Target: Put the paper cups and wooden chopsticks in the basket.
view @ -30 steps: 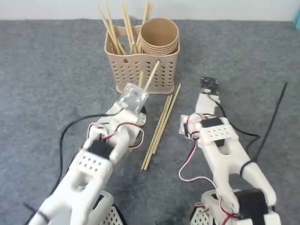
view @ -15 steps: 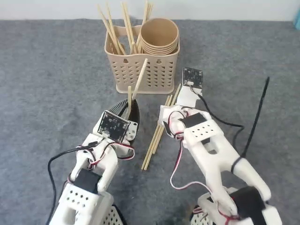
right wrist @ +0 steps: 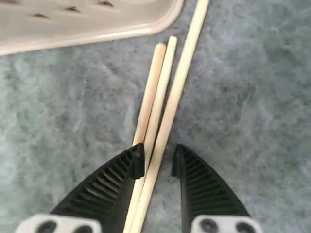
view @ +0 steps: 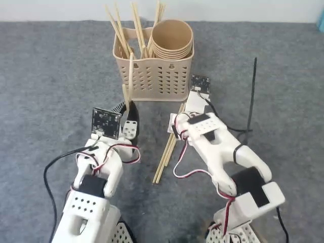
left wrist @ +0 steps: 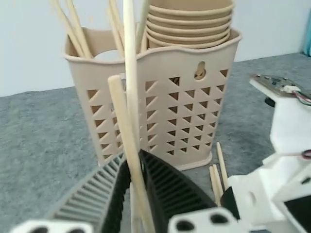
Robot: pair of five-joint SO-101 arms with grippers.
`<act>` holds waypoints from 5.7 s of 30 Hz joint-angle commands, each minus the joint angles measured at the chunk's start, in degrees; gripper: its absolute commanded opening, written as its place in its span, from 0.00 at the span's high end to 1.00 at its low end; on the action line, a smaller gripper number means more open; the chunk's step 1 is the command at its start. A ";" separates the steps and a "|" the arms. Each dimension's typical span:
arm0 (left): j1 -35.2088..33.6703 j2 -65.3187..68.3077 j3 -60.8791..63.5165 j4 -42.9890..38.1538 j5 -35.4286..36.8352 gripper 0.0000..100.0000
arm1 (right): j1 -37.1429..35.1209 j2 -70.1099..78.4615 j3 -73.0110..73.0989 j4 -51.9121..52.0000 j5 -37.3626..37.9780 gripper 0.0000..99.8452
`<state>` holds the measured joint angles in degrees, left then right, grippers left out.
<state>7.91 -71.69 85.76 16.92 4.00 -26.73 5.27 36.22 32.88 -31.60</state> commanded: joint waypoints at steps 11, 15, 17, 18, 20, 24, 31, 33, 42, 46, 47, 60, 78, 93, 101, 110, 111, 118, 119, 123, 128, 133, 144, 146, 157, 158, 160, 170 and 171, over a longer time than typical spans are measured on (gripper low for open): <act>-1.93 0.62 -4.09 -2.55 0.79 0.99 | 4.35 -8.75 -2.73 10.24 -0.35 0.99; -3.34 0.62 -4.26 -2.73 5.36 0.99 | 7.08 -20.35 -1.76 16.57 -0.18 0.99; -3.34 0.62 -4.53 -3.34 5.71 0.99 | 8.13 -27.38 0.62 17.27 1.93 0.99; -3.34 0.62 -4.53 -3.60 5.89 0.99 | 8.57 -31.16 2.11 17.19 2.81 0.99; -3.34 0.62 -4.70 -3.60 5.98 0.99 | 9.54 -39.08 4.57 17.19 3.34 0.99; -3.25 0.70 -5.32 -3.96 6.86 0.99 | 10.15 -53.76 7.91 17.19 7.38 0.99; -4.57 1.14 -15.69 0.18 12.92 0.99 | 10.42 -71.69 13.01 17.19 10.20 0.99; -5.63 1.23 -20.26 3.34 12.92 0.99 | 10.42 -74.33 14.33 17.19 11.60 0.99; -7.30 1.41 -33.80 4.84 8.00 0.99 | 10.33 -82.86 15.82 10.24 16.00 0.99; -7.12 4.66 -38.20 1.93 7.56 0.99 | 10.15 -83.65 15.82 -1.19 18.64 0.99; -7.12 6.59 -39.25 -0.35 7.56 0.99 | 10.15 -83.65 15.82 -4.00 18.90 0.99; -7.12 34.81 -44.79 -32.88 7.21 0.99 | 10.51 -83.91 16.00 -18.51 18.90 0.99; -7.38 60.84 -59.38 -28.40 7.38 0.85 | 14.73 -90.15 21.19 -18.95 18.81 0.99; -18.29 24.79 -42.15 5.63 7.30 0.73 | 14.37 -78.11 21.19 -28.97 18.55 0.99; -32.79 11.43 -24.40 18.29 10.11 0.73 | 8.04 -65.63 20.84 -42.15 18.99 0.99; -33.76 11.52 -7.43 5.71 14.15 0.73 | 0.66 -46.11 13.54 -60.70 32.97 0.99; -32.70 11.52 -6.11 4.04 13.98 0.73 | 0.66 -43.82 12.22 -62.29 33.32 0.99; -30.68 11.52 -2.68 -0.97 11.34 0.73 | 0.57 -25.71 -4.92 -66.15 33.67 0.99; -30.51 11.52 -2.59 -1.05 10.73 0.73 | 0.22 -22.90 -8.53 -66.15 33.67 0.99; -29.01 11.52 -2.51 -1.23 10.11 0.73 | -2.33 -10.68 -23.47 -66.07 33.67 0.99; -28.13 11.52 -0.40 -5.89 10.02 0.73 | -5.67 4.53 -42.29 -66.07 33.76 0.99; -28.13 11.52 -0.31 -6.15 10.02 0.73 | -6.99 15.87 -54.24 -66.07 33.76 0.99; -28.13 11.52 -0.31 -6.15 10.02 0.73 | -6.99 23.08 -56.26 -66.42 41.14 0.99; -28.13 11.52 -0.31 -6.15 10.02 0.73 | -6.99 23.16 -56.26 -66.07 41.32 0.99; -28.22 11.52 -0.22 -6.15 9.93 0.73 | -6.73 22.46 -57.32 -59.65 41.49 0.89; -28.22 11.52 -0.22 -6.15 9.93 0.73 | -6.81 22.02 -57.58 -59.03 41.41 0.87; -28.22 11.52 -0.22 -6.15 9.93 0.73 | -6.99 21.23 -57.67 -59.03 41.41 0.87; -28.13 11.52 -0.13 -6.15 8.18 0.73 | -6.11 9.98 -53.36 -58.51 41.49 0.99; -28.13 11.52 -0.13 -6.15 8.18 0.73 | -6.11 7.52 -50.90 -58.33 41.49 0.99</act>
<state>-20.75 -58.51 85.85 12.26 12.88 -33.23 22.77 -17.05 -25.85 9.01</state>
